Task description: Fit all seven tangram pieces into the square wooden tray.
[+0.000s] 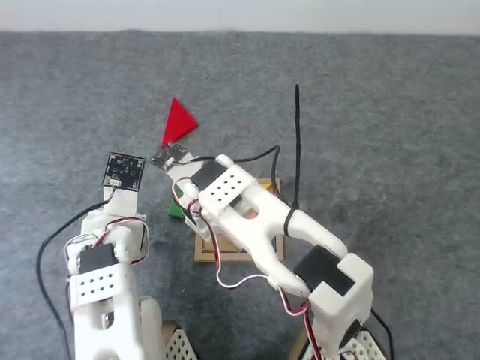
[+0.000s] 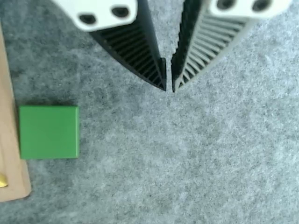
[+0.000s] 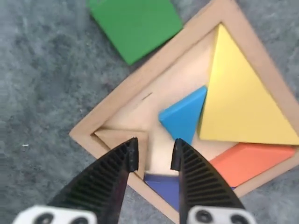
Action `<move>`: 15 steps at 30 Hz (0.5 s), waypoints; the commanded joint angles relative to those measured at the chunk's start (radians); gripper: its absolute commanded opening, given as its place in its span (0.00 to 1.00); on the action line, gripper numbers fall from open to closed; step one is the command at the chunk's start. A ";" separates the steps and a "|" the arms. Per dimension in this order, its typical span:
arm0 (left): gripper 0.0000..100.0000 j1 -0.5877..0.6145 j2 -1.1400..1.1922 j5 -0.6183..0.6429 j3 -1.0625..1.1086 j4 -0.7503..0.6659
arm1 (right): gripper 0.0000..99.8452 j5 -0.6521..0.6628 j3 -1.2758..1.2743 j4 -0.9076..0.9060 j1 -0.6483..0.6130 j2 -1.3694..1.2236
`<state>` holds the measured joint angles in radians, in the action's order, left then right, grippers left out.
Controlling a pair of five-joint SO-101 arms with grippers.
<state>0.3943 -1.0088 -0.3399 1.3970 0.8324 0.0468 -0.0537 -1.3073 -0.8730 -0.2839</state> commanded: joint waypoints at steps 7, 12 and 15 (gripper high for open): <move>0.02 0.005 -0.023 -0.009 -0.008 -0.017 | 0.14 0.101 0.049 0.090 0.071 -0.097; 0.02 0.005 -0.023 -0.009 -0.008 -0.017 | 0.10 0.100 0.044 0.088 0.068 -0.111; 0.02 0.005 -0.023 -0.009 -0.008 -0.017 | 0.02 0.064 0.051 0.062 0.035 -0.105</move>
<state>0.3943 -1.0088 -0.3399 1.3970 0.8324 0.1358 -0.0414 -1.2306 -0.8086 -0.3943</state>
